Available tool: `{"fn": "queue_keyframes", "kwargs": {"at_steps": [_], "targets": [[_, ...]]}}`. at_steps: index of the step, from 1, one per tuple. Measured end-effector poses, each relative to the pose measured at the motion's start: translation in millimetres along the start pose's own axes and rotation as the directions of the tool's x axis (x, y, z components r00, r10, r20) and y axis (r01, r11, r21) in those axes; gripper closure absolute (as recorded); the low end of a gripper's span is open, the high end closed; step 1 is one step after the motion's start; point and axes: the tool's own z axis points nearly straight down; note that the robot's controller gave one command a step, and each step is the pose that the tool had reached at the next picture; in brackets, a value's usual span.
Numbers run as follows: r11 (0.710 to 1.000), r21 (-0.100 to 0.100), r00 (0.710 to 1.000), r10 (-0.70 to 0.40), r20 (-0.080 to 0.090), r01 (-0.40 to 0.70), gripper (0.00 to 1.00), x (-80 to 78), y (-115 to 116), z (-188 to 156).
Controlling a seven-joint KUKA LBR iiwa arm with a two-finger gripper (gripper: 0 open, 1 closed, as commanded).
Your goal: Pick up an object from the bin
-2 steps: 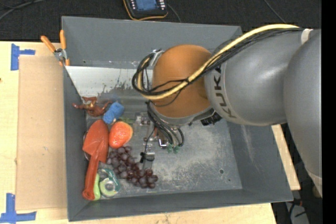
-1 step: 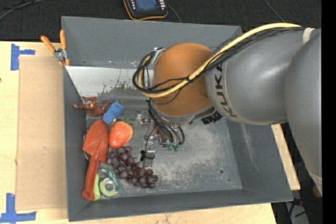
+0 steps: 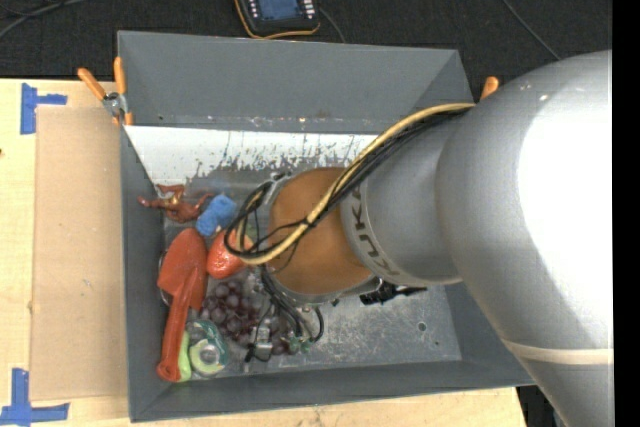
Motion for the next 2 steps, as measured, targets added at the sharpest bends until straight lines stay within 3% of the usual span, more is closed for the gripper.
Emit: {"fn": "queue_keyframes", "kwargs": {"at_steps": [1,2], "targets": [[0.998,-0.005,0.998,-0.057,0.019,0.057,0.00,0.7,-6,-48],[1.000,0.001,1.000,-0.015,-0.001,0.015,0.00,1.5,-2,-10]]}}
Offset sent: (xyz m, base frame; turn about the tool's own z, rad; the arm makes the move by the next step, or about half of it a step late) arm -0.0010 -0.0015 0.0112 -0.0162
